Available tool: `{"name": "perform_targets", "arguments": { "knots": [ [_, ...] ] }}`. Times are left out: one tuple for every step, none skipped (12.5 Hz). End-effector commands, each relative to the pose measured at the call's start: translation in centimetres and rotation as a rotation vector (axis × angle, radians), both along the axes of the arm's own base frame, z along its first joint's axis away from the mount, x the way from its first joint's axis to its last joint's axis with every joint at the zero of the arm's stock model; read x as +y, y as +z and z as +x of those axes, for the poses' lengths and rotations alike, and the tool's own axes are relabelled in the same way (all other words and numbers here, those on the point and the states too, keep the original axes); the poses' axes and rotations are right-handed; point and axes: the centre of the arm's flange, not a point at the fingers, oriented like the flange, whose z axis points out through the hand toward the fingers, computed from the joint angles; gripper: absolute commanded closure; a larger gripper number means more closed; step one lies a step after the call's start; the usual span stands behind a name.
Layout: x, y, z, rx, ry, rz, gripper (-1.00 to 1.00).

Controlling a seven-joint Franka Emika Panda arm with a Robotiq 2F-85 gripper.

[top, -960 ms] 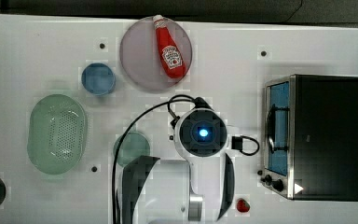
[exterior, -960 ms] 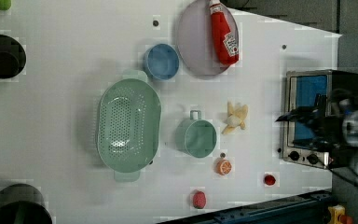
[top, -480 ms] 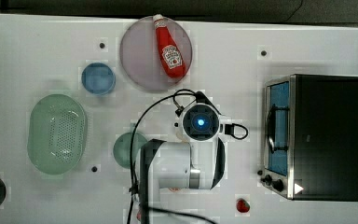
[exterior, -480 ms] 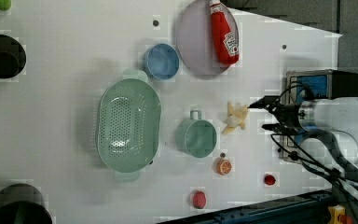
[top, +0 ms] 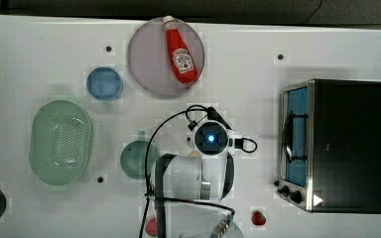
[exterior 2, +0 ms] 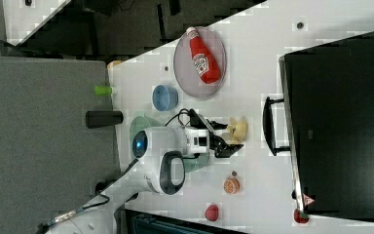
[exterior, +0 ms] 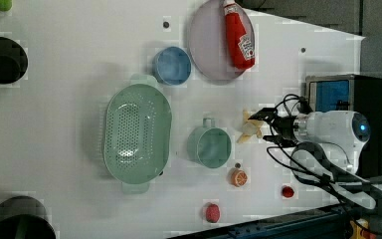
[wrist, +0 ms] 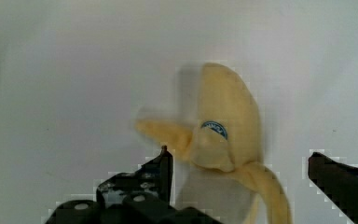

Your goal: Pick banana from table and place on oven.

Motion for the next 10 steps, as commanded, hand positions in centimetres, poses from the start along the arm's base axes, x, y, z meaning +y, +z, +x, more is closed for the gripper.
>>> {"name": "perform_targets", "arguments": {
  "knots": [
    [0.8,0.1,0.4,-0.03,-0.028,0.01,-0.69],
    [0.8,-0.3,0.3,-0.026,-0.027,0.011,-0.43],
    [0.9,-0.5,0.3,-0.027,-0.026,0.011,-0.18],
    [1.0,-0.4,0.4,-0.04,-0.024,0.011,0.05],
    [1.1,-0.3,0.5,-0.048,-0.022,0.011,0.26],
    [1.1,-0.2,0.6,-0.051,-0.022,0.011,0.48],
    [1.1,0.1,0.7,-0.057,-0.021,0.011,0.48],
    [1.2,0.8,1.1,-0.073,-0.021,0.011,0.48],
    [1.2,2.4,2.0,-0.11,-0.022,0.011,0.48],
    [1.2,4.8,3.0,-0.153,-0.022,0.011,0.48]
  ]
}}
